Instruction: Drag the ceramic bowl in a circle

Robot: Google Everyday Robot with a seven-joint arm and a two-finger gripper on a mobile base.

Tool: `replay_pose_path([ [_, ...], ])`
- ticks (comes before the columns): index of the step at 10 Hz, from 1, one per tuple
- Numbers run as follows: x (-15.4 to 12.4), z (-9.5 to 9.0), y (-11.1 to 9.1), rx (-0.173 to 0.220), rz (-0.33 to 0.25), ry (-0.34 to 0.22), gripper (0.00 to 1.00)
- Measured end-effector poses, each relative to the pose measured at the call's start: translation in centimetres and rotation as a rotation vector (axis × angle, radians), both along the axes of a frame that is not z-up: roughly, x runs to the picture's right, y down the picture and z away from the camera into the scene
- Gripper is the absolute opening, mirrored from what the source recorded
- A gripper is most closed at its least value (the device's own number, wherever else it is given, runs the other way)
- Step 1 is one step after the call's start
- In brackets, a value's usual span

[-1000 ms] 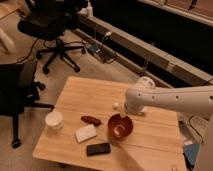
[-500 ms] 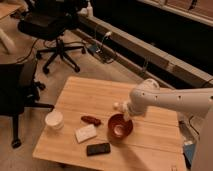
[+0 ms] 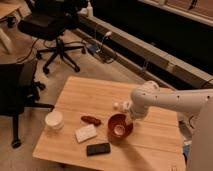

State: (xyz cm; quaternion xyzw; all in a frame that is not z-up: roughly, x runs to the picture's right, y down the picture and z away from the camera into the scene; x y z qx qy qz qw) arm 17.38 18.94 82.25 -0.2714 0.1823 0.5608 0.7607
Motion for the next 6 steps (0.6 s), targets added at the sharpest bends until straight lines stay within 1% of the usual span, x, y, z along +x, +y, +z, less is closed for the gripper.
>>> replay_pose_path([
  [1, -0.2, 0.7, 0.6, -0.017, 0.014, -0.001, 0.32],
  [3, -0.9, 1.3, 0.7, -0.026, 0.022, -0.005, 0.16],
  [4, -1.1, 1.5, 0.5, -0.026, 0.031, -0.004, 0.04],
  [5, -1.1, 1.6, -0.7, -0.004, 0.032, -0.001, 0.0],
  [6, -0.7, 1.5, -2.0, 0.019, 0.03, 0.008, 0.0],
])
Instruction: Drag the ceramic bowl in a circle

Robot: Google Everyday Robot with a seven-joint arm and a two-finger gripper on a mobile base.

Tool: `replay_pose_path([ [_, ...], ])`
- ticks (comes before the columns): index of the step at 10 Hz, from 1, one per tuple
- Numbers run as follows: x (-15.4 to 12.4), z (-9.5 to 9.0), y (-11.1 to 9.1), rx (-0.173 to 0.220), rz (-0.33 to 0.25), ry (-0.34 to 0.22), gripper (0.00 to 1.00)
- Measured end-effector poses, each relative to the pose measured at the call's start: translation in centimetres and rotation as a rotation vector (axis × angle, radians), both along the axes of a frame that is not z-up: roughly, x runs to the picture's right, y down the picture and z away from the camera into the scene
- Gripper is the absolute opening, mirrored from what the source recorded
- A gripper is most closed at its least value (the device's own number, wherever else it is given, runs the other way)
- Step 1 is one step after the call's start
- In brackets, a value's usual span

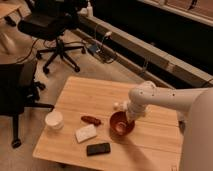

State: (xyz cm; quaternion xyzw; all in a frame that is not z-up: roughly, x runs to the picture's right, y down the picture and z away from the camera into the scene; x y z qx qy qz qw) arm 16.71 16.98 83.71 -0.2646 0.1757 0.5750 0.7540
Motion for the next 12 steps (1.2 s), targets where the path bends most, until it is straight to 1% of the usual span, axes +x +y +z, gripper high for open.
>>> replay_pose_path([
  [1, 0.8, 0.0, -0.9, 0.019, -0.005, 0.016, 0.0],
  [2, 2.6, 0.1, -1.9, 0.04, -0.02, 0.049, 0.0],
  [4, 5.5, 0.6, -2.4, 0.048, -0.035, 0.109, 0.0],
  [6, 9.9, 1.5, -2.0, 0.03, -0.043, 0.202, 0.0],
  [7, 11.6, 1.6, -1.6, 0.019, -0.042, 0.237, 0.0],
  [8, 13.9, 1.7, -0.8, 0.002, -0.042, 0.284, 0.0],
  [9, 16.0, 1.4, 0.0, -0.014, -0.048, 0.324, 0.0],
  [11, 18.4, 0.2, 1.3, -0.037, -0.068, 0.362, 0.0],
  [12, 19.5, -0.9, 2.2, -0.048, -0.084, 0.375, 0.0],
])
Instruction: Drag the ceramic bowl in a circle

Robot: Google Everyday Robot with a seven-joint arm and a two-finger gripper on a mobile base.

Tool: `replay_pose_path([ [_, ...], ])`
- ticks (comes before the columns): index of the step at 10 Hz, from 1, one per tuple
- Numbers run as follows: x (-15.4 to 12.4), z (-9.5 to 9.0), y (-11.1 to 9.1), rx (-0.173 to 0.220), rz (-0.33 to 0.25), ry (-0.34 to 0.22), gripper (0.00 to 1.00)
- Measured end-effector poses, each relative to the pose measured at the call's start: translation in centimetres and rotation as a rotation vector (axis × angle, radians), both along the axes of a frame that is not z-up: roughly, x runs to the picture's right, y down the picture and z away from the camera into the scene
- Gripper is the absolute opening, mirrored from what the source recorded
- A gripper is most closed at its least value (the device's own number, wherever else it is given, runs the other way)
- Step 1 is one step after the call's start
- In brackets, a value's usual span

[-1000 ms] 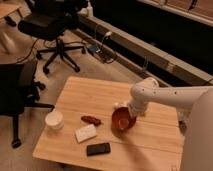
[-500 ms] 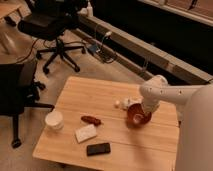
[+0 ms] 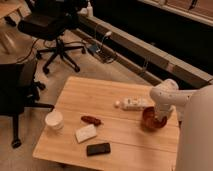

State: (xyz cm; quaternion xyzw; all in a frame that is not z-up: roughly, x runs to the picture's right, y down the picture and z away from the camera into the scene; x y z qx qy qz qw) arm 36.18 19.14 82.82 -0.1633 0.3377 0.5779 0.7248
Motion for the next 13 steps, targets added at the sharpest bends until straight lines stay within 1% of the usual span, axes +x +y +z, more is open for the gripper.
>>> replay_pose_path([
  [2, 1.2, -2.0, 1.2, -0.016, -0.018, 0.015, 0.0],
  [3, 1.5, -3.6, 2.6, -0.036, -0.042, 0.021, 0.0],
  [4, 1.3, -4.3, 3.5, -0.051, -0.06, 0.02, 0.0],
  [5, 0.9, -5.2, 4.7, -0.071, -0.089, 0.013, 0.0],
  [6, 0.0, -5.9, 6.4, -0.101, -0.12, 0.0, 0.0],
  [7, -1.3, -6.4, 8.0, -0.13, -0.156, -0.021, 0.0],
  [8, -2.7, -6.7, 8.9, -0.148, -0.184, -0.044, 0.0],
  [9, -4.4, -7.0, 9.9, -0.165, -0.214, -0.078, 0.0],
  [10, -7.4, -7.4, 11.1, -0.183, -0.26, -0.139, 0.0],
  [11, -9.7, -7.8, 11.6, -0.189, -0.29, -0.186, 0.0],
  [12, -12.5, -8.5, 12.4, -0.2, -0.326, -0.245, 0.0],
  [13, -15.7, -9.1, 12.6, -0.195, -0.358, -0.31, 0.0],
])
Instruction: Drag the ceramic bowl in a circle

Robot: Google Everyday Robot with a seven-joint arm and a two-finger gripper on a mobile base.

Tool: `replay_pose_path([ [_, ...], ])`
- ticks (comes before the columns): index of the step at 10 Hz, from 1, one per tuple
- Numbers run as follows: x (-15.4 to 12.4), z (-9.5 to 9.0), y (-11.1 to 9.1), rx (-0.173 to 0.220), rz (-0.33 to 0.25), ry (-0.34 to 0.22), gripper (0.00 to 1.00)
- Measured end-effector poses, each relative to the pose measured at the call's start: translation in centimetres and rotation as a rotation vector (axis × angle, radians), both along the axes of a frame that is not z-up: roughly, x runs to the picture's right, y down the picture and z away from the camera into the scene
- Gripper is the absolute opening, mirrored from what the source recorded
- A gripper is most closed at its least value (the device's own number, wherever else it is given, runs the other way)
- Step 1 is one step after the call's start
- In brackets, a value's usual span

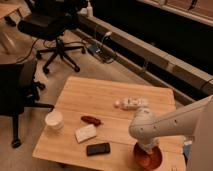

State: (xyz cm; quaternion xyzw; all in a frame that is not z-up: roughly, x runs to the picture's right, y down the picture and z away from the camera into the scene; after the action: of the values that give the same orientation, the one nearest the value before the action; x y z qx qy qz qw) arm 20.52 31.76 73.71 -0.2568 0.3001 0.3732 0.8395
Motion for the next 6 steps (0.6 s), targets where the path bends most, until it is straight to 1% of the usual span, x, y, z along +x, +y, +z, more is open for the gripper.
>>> replay_pose_path([
  [2, -4.3, -0.7, -0.3, 0.008, -0.021, -0.089, 0.0],
  [4, -9.1, -0.9, -2.5, 0.059, -0.024, -0.184, 0.0],
  [6, -11.9, -0.2, -4.6, 0.106, -0.024, -0.233, 0.0],
])
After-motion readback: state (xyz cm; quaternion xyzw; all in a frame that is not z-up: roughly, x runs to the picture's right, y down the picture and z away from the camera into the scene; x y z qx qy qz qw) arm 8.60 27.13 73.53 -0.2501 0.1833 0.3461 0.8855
